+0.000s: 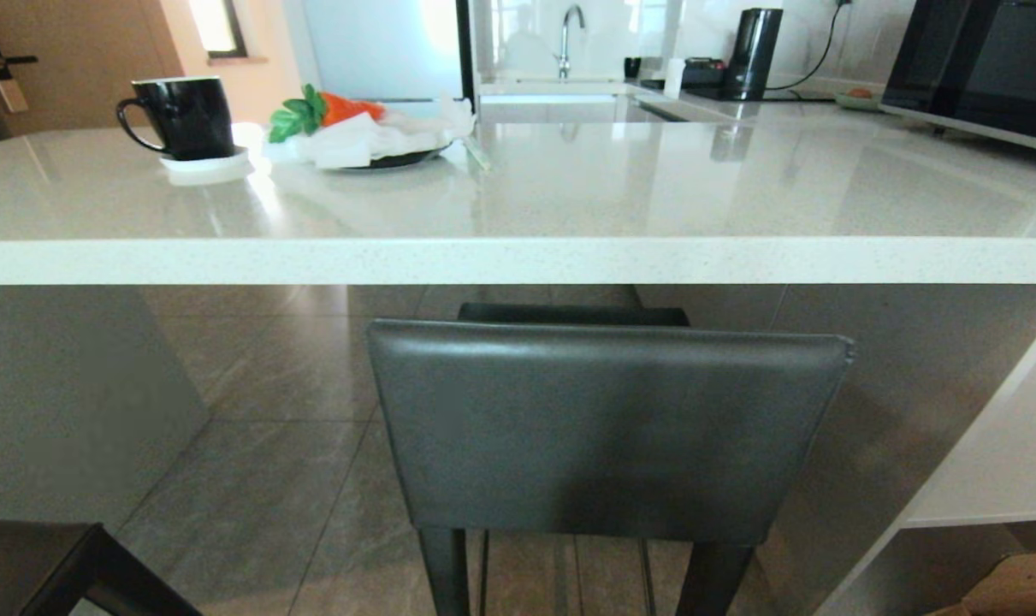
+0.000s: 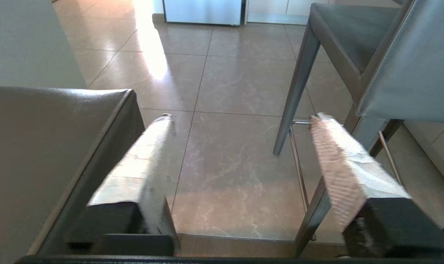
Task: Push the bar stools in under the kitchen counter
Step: Pull the gray chair out from under the dining table
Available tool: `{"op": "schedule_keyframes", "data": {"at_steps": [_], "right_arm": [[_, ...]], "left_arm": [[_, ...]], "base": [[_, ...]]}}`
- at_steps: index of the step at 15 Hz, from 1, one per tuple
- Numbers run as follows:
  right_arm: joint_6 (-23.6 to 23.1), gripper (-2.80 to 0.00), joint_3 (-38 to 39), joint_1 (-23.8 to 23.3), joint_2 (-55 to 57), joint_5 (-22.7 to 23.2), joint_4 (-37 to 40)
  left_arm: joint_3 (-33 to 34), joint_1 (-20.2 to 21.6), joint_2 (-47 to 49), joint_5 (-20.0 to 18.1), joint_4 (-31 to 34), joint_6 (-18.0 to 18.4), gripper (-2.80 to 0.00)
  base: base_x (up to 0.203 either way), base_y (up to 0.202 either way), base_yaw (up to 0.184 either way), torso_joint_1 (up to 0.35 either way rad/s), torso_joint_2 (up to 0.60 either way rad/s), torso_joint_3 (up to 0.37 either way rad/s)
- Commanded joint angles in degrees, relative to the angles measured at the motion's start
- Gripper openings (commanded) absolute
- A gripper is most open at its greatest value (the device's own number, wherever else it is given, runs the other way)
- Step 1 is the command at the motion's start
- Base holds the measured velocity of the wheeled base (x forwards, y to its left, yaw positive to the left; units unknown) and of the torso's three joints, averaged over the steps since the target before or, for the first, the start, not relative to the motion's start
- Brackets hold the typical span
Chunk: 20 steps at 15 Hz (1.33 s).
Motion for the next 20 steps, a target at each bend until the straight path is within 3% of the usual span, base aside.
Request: {"op": "schedule_keyframes", "data": {"at_steps": [1,9,13,15,17,19,20], "right_arm": [[-0.2,0.0,0.0,0.1,0.0,0.0,-0.1],[-0.5,0.0,-0.3,0.1,0.1,0.1,0.7],[-4.2,0.0,-2.5,0.0,1.1,1.2,1.4],[-3.2,0.0,-5.9,0.1,5.4,1.6,0.8],[-1.6,0.0,-10.7,1.0,11.5,6.9,0.1],[5.7,0.0,-15.7,4.7,18.0,12.1,-0.4],[11.1,0.0,-17.8,8.0,20.6,13.2,-0.8]], "left_arm": [[0.2,0.0,0.1,-0.1,0.0,0.1,0.0],[0.1,0.3,0.2,-0.2,0.0,1.3,0.0],[-2.4,0.2,0.1,-2.2,0.1,2.9,0.0],[-10.7,0.2,2.6,-8.1,1.2,-0.1,0.0],[-16.3,-0.1,9.0,-15.8,2.0,-5.2,0.0],[-17.9,-1.3,14.1,-24.2,1.5,-8.9,0.0],[-17.7,-2.2,16.5,-26.2,0.7,-9.4,0.0]], "base": [[0.0,0.0,0.0,0.0,0.0,0.0],[0.0,0.0,0.0,0.0,0.0,0.0],[0.0,0.0,0.0,0.0,0.0,0.0],[0.0,0.0,0.0,0.0,0.0,0.0],[0.0,0.0,0.0,0.0,0.0,0.0],[0.0,0.0,0.0,0.0,0.0,0.0],[0.0,0.0,0.0,0.0,0.0,0.0]]}}
